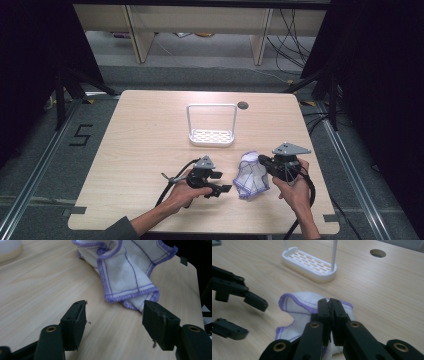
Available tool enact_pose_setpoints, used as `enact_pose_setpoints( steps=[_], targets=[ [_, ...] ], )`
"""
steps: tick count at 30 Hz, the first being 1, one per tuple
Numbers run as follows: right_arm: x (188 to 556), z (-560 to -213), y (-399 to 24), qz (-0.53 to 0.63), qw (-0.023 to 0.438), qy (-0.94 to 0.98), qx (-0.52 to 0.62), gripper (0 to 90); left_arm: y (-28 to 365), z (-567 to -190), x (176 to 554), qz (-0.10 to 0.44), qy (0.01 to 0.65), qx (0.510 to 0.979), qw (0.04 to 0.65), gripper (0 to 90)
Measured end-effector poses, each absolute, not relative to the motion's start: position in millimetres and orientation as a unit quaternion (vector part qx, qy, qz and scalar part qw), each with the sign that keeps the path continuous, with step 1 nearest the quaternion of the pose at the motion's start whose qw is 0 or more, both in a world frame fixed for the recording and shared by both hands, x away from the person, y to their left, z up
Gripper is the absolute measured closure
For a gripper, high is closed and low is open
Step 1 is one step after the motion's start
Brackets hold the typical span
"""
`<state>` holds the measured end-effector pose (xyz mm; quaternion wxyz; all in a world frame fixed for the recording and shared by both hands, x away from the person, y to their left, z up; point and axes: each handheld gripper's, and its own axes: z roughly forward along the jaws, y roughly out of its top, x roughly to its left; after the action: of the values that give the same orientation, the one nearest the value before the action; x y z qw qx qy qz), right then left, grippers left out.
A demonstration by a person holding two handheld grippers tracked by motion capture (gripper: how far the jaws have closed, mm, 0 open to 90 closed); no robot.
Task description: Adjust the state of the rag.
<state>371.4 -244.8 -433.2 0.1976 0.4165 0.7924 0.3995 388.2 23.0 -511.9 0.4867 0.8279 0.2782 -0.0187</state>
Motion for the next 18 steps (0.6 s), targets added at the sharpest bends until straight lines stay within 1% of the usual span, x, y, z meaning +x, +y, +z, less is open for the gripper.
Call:
enact_pose_setpoints(
  steps=[4,8,10,11,15,18],
  targets=[
    [370.8,-432.5,-244.8,0.402,0.192,0.792,0.418,87.9,9.7,-517.2,398.0,-0.029,0.288,0.827,0.482,36.2],
    [371.0,-432.6,-245.4,0.403,0.192,0.791,0.418,87.9,-2.7,-521.5,403.2,-0.032,0.288,0.831,0.475,40.7],
    [372.2,-433.0,-246.1,0.408,0.183,0.794,0.412,87.9,-10.1,-522.5,403.2,-0.036,0.283,0.834,0.473,42.4],
    [371.3,-432.3,-246.1,0.404,0.189,0.793,0.416,87.9,-12.7,-521.8,403.3,-0.039,0.284,0.833,0.474,43.9],
    [370.9,-432.1,-245.8,0.405,0.186,0.793,0.415,87.8,-22.4,-519.4,403.8,-0.035,0.275,0.838,0.47,51.6],
    [371.1,-432.2,-246.3,0.406,0.186,0.793,0.415,87.9,-26.9,-519.7,403.6,-0.038,0.267,0.841,0.469,66.8]
  ],
)
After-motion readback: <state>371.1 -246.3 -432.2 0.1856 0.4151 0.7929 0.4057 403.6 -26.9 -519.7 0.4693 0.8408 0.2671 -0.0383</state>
